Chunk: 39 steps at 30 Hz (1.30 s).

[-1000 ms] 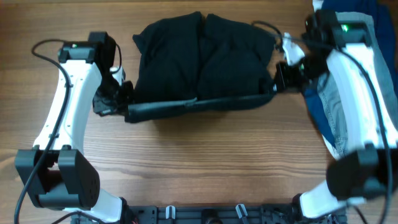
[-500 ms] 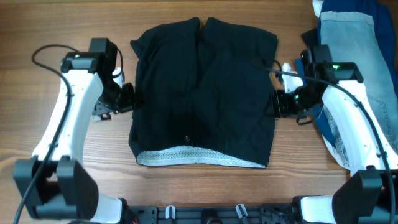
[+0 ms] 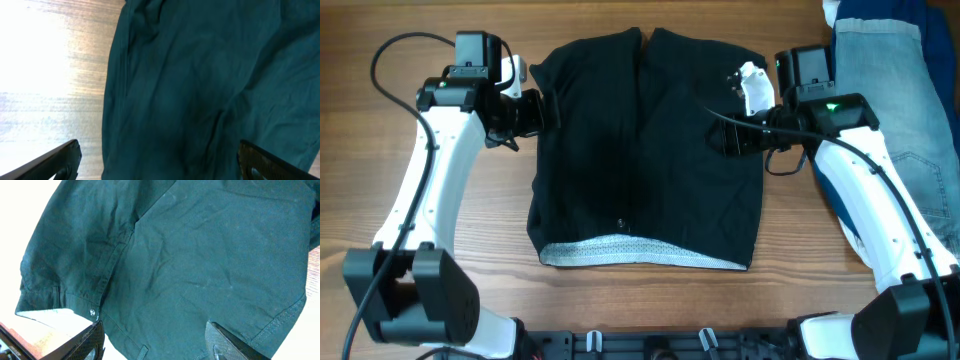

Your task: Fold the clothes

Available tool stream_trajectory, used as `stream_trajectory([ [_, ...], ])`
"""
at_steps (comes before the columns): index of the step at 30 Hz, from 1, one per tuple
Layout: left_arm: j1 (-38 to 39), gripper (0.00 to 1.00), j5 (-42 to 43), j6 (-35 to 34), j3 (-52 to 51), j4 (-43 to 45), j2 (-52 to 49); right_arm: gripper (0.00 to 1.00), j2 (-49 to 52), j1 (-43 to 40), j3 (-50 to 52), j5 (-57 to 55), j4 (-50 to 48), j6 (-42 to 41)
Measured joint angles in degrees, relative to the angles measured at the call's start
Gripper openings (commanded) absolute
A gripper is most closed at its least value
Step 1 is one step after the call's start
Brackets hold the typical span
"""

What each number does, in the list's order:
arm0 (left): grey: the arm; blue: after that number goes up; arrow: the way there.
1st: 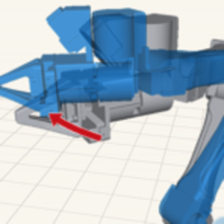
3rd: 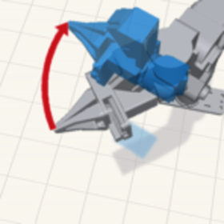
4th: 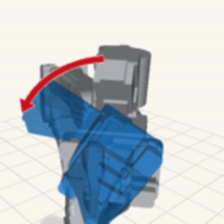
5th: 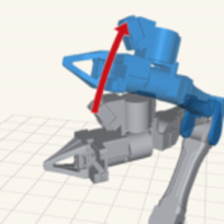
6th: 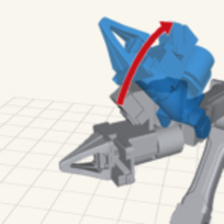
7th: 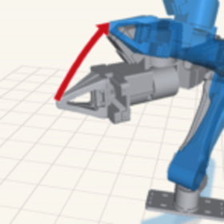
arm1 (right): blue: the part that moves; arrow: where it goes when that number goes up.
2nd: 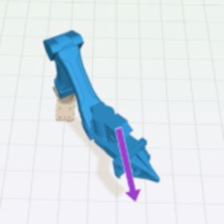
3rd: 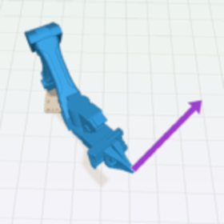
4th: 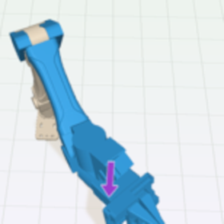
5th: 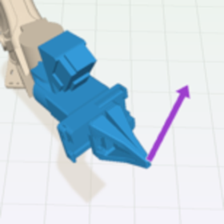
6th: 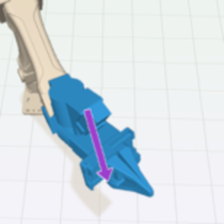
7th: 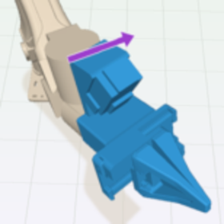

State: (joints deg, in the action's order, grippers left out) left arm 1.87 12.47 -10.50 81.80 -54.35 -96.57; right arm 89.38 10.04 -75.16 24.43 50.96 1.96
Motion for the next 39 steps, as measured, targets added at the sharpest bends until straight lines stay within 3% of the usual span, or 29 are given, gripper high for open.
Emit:
stream_trajectory([
  [6, 0.0, 1.0, -1.4, 0.4, -0.2, 9.6, -0.7, 0.66, 0.0, 0.0, 0.0, 0.0, 0.4, 0.0],
  [11, -3.0, 0.99, -6.1, 0.4, -0.2, 27.3, -3.8, 0.66, 0.0, 0.0, 0.0, -0.5, 1.3, 0.0],
  [15, -5.6, 0.89, -7.1, 0.4, -0.3, 37.3, -13.8, 0.66, 0.0, 0.0, 0.0, -2.0, 1.7, 0.0],
  [22, -3.5, 0.76, -5.8, 0.4, -0.5, 51.8, -26.1, 0.66, 0.0, 0.0, 0.0, -3.1, 2.0, 0.0],
  [24, -2.1, 0.7, -5.5, 0.4, -0.5, 54.2, -28.7, 0.66, 0.0, 0.0, 0.0, -3.3, 2.0, 0.0],
  [27, -1.3, 0.53, -5.3, 0.4, -0.5, 57.4, -31.4, 0.66, 0.0, 0.0, 0.0, -3.3, 2.1, 0.0],
  [28, -1.2, 0.4, -5.3, 0.8, -0.5, 58.3, -32.2, 0.66, 0.0, 0.0, 0.0, -3.3, 2.1, 0.0],
  [32, -1.3, 0.09, -5.4, 0.5, -0.3, 61.3, -33.4, 0.66, 0.0, 0.0, 0.0, -3.9, 1.6, -0.2],
  [38, -1.7, 0.1, -12.8, -2.1, 0.4, 63.7, -33.0, 0.62, 0.0, 0.0, 0.0, -4.2, 1.6, -0.6],
  [39, -1.9, 0.18, -13.3, -1.7, 0.5, 63.5, -32.3, 0.62, 0.0, 0.0, 0.0, -4.2, 1.6, -0.6],
])
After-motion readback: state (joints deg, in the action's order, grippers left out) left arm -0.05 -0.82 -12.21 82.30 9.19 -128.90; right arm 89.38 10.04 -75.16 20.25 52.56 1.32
